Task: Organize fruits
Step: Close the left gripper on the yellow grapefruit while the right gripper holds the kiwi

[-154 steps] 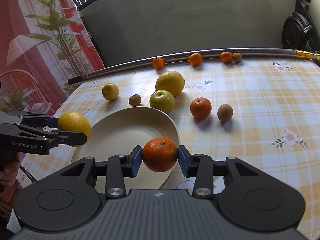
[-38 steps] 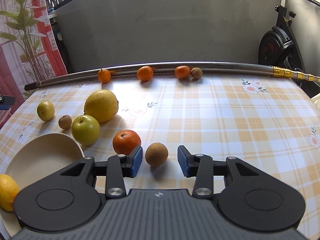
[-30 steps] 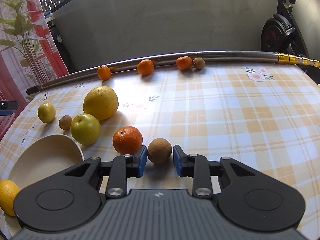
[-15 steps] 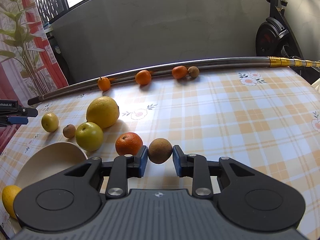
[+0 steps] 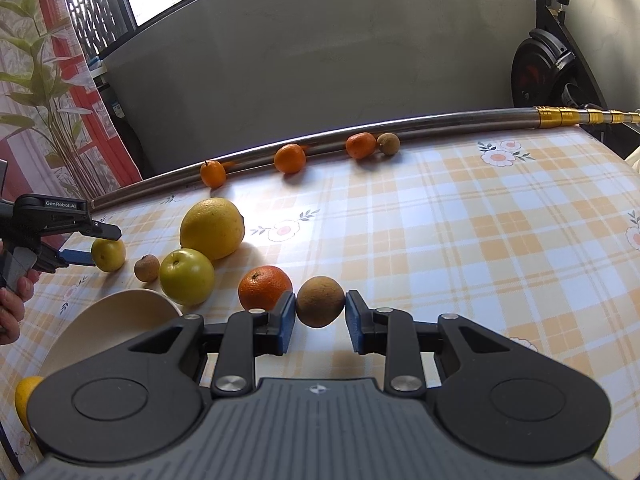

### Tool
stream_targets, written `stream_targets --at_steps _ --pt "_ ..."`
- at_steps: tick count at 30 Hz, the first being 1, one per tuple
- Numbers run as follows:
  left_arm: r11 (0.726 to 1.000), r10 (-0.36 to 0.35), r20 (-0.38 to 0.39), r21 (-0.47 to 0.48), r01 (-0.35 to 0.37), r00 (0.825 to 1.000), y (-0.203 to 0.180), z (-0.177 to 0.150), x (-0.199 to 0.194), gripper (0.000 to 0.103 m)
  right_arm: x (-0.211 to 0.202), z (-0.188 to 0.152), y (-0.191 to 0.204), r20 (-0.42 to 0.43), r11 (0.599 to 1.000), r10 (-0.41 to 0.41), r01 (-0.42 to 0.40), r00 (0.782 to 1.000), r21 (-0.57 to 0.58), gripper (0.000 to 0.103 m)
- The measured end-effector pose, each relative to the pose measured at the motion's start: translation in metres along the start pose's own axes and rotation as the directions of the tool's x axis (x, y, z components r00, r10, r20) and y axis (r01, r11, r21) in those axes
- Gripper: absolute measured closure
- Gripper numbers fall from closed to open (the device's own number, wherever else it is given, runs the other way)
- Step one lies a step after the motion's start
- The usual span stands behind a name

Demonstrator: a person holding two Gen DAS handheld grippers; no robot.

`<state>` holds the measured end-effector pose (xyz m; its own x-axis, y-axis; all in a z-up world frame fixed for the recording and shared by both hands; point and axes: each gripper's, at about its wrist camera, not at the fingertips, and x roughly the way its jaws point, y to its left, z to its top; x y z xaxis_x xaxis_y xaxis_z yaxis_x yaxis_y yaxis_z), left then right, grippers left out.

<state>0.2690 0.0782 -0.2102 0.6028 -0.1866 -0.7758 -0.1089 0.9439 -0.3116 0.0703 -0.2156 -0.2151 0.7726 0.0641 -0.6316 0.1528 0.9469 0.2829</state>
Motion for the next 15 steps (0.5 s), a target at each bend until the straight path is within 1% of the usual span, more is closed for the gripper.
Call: stream_targets --at_steps 4,6,7,8,9,15 --pt "1.000 -0.013 0.004 -0.001 0.013 1.000 0.001 -0.002 0.004 0.035 0.000 -0.002 0.000 -0.004 1.000 0.000 0.000 1.000 0.010 0.073" --pt "1.000 -0.022 0.015 0.013 0.022 1.000 -0.001 -0.003 0.004 0.037 0.000 -0.003 0.000 -0.006 1.000 0.000 0.000 1.000 0.013 0.073" --pt "0.999 -0.036 0.022 0.018 0.035 0.999 -0.001 -0.003 0.004 0.043 -0.001 -0.003 0.000 -0.007 1.000 0.001 -0.001 1.000 0.015 0.073" --pt "0.999 -0.051 0.024 0.018 0.050 0.998 -0.001 -0.003 0.004 0.051 -0.001 -0.003 0.000 -0.008 1.000 0.003 -0.003 1.000 0.019 0.073" --pt "0.997 -0.070 0.020 0.017 0.070 0.997 -0.002 -0.003 0.004 0.055 -0.002 -0.003 0.000 -0.010 1.000 0.006 -0.005 1.000 0.022 0.073" --pt "0.995 -0.055 0.017 0.087 0.053 0.998 -0.009 -0.010 0.001 0.055 -0.006 -0.005 0.002 -0.014 0.999 0.020 -0.020 1.000 0.047 0.073"
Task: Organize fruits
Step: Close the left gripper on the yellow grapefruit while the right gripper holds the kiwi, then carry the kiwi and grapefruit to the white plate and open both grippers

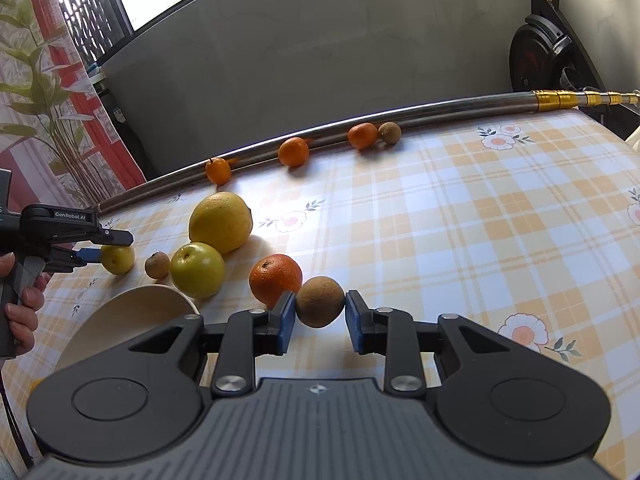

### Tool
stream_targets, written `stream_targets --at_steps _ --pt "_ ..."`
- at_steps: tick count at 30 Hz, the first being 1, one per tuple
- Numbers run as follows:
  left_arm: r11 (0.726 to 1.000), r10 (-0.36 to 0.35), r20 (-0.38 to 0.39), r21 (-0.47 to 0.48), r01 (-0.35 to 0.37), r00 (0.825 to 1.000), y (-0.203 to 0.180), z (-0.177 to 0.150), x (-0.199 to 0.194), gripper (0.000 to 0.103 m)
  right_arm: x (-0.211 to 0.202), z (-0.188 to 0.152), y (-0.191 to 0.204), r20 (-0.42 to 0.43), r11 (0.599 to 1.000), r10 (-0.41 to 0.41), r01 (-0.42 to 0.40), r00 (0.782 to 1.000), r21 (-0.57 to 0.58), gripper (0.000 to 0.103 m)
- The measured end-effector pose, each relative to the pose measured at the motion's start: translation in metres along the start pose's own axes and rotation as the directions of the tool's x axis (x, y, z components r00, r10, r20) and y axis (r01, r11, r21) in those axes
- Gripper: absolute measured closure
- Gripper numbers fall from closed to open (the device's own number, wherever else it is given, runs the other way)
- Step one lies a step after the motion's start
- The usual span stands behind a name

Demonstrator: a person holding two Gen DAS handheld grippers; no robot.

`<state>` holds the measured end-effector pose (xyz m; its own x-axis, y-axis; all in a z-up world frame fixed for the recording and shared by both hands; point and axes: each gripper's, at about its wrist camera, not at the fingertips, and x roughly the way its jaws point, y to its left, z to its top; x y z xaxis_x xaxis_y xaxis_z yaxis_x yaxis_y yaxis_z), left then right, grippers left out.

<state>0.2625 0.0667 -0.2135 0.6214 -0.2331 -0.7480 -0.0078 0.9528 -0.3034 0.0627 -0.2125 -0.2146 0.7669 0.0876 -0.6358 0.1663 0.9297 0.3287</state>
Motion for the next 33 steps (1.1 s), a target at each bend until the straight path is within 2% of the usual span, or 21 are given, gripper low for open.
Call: stream_targets --at_steps 7,11,16,23,28,33 --pt "0.993 -0.003 0.024 0.121 0.000 1.000 -0.004 -0.014 -0.024 0.055 -0.009 -0.001 0.007 -0.003 1.000 0.023 -0.023 1.000 0.014 0.073" --pt "0.982 -0.051 0.030 0.185 0.045 0.998 -0.009 -0.025 -0.047 0.055 -0.014 -0.004 0.014 -0.012 0.999 0.038 -0.038 0.999 0.010 0.073" --pt "0.948 -0.113 0.052 0.304 0.092 0.992 -0.020 -0.049 -0.080 0.055 -0.022 -0.008 0.024 -0.024 0.997 0.071 -0.071 0.997 -0.010 0.073" --pt "0.916 -0.107 -0.029 0.385 0.110 0.994 -0.028 -0.081 -0.091 0.055 -0.027 -0.009 0.040 -0.052 0.992 0.099 -0.102 0.994 -0.070 0.073" --pt "0.899 -0.140 -0.056 0.412 0.151 0.989 -0.033 -0.091 -0.096 0.055 -0.027 -0.011 0.050 -0.079 0.986 0.110 -0.119 0.991 -0.113 0.073" --pt "0.887 -0.128 -0.084 0.437 0.152 0.988 -0.038 -0.100 -0.092 0.055 -0.027 -0.014 0.058 -0.097 0.982 0.125 -0.137 0.987 -0.126 0.073"
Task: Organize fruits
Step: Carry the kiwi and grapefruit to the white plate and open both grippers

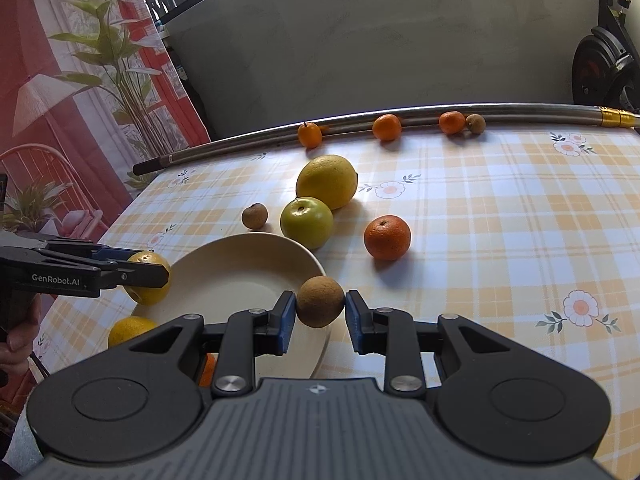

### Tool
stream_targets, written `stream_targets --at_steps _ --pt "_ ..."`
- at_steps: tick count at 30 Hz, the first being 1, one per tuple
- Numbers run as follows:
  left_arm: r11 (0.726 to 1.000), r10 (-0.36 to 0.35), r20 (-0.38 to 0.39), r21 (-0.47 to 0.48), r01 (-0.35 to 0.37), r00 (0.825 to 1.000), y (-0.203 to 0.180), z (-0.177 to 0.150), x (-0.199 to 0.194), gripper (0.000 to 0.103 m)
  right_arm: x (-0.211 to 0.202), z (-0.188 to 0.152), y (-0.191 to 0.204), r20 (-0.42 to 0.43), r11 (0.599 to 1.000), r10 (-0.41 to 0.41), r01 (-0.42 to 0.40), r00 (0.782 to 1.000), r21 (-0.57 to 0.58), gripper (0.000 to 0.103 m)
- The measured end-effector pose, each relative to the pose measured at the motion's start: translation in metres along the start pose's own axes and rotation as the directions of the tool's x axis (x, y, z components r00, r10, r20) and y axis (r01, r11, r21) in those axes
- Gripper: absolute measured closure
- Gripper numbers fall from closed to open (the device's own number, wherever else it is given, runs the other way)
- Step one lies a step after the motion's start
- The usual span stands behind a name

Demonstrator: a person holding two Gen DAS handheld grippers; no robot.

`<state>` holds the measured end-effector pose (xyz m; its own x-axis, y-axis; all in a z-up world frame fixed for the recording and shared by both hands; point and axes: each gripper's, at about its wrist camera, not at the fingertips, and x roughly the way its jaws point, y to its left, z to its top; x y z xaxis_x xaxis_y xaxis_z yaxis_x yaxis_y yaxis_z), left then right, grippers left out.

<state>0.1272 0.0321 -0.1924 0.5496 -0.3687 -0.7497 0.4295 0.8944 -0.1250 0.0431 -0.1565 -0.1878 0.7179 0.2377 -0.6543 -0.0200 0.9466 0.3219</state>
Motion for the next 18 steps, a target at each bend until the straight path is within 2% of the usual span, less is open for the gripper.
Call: stream_targets --at_steps 14,18 --pt "1.000 0.027 -0.055 -0.010 -0.027 0.998 0.003 -0.008 0.006 0.055 0.007 -0.008 0.025 -0.098 0.994 0.023 -0.033 0.995 -0.106 0.073" --pt "0.999 0.035 -0.056 -0.001 -0.035 0.998 0.002 -0.008 0.006 0.055 0.011 -0.012 0.025 -0.121 0.995 0.026 -0.038 0.992 -0.097 0.073"
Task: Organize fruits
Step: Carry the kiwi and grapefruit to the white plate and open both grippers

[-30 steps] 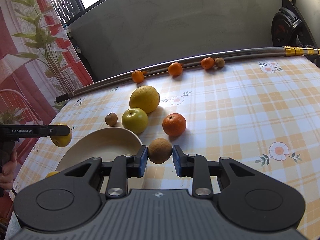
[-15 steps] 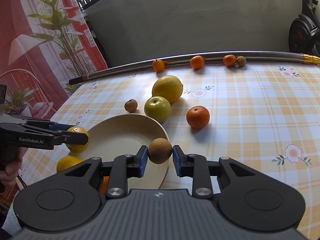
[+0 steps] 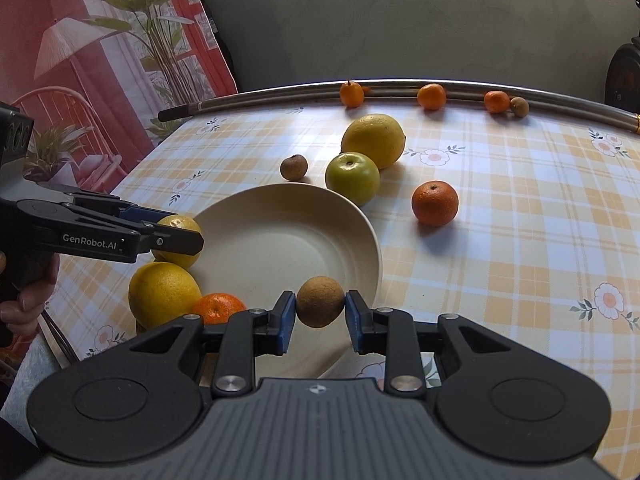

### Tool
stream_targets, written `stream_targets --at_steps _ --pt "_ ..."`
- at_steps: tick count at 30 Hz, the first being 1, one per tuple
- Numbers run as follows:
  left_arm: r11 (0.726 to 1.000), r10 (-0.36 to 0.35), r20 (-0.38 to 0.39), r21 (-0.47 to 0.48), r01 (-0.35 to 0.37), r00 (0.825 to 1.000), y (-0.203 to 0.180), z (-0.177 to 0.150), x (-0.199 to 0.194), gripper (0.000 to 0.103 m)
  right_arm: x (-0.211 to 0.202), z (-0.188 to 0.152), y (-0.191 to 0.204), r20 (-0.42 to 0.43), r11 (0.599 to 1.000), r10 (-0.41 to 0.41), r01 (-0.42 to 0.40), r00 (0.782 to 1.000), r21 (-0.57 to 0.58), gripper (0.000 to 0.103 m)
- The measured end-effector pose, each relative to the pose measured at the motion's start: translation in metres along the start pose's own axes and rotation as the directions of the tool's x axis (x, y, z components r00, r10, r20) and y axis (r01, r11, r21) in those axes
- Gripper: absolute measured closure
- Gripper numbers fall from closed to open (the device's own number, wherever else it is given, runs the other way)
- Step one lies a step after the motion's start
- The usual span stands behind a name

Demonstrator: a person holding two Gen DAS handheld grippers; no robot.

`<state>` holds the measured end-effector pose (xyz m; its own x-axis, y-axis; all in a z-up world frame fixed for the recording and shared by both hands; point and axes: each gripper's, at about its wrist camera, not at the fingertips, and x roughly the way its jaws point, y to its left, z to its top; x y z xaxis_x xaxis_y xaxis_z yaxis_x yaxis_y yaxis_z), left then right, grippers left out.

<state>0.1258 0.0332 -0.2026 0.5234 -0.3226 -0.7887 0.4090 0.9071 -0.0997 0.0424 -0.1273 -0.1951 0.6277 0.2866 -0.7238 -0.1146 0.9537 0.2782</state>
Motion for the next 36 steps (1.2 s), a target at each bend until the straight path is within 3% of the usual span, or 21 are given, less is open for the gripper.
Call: stream_targets --at_steps 17,36 --pt "1.000 0.005 -0.001 -0.007 -0.005 1.000 -0.003 -0.002 -0.002 0.054 0.012 -0.013 0.021 -0.082 0.997 0.017 -0.023 0.997 -0.068 0.073" --pt "1.000 -0.004 0.003 -0.020 0.004 1.000 -0.002 -0.006 -0.008 0.054 0.009 -0.012 0.022 -0.087 0.998 0.012 -0.017 0.996 -0.056 0.070"
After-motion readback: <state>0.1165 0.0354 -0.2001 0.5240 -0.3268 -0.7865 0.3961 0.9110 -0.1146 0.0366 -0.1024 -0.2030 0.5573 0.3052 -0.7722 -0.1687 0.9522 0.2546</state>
